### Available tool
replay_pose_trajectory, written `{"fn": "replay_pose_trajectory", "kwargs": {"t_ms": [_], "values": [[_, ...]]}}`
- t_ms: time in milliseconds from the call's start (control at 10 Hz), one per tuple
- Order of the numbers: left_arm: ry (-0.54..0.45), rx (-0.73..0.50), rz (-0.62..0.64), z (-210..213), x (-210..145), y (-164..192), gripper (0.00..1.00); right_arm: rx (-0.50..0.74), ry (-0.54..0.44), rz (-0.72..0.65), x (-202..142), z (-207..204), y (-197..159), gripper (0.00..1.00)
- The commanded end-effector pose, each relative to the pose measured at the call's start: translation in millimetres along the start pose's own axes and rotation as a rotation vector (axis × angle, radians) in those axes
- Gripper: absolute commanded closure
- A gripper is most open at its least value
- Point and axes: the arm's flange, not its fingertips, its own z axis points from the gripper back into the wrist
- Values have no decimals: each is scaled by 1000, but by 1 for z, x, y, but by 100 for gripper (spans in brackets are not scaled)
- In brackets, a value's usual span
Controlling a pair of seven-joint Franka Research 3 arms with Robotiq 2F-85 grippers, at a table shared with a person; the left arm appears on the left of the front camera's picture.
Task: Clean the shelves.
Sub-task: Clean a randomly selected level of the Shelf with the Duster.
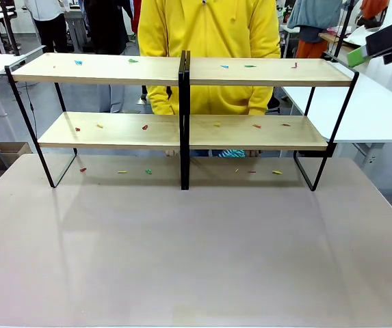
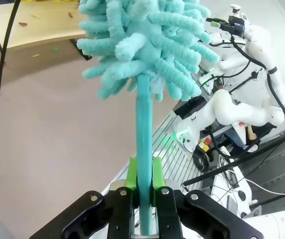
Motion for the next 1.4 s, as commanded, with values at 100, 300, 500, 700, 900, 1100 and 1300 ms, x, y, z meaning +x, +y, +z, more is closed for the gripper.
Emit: {"fn": "replay_pose_trajectory", "kwargs": {"t_ms": [100, 300, 500, 700, 900, 1100, 1300], "values": [[-13, -13, 4, 5, -3, -4, 100, 3, -2, -3, 0, 0, -1, 0], [-6, 3, 3, 2, -2, 0, 87, 3, -2, -3, 0, 0, -1, 0], [361, 15, -217, -31, -3, -25, 87, 3, -2, -3, 0, 0, -1, 0], [798, -9, -417, -104, 10, -43, 87, 3, -2, -3, 0, 0, -1, 0], [1031, 63, -358, -195, 20, -41, 87, 3, -2, -3, 0, 0, -1, 0], [949, 248, -138, -282, 30, -26, 87, 3, -2, -3, 0, 0, -1, 0], [1007, 127, -256, -258, 18, -47, 87, 3, -2, -3, 0, 0, -1, 0]]}}
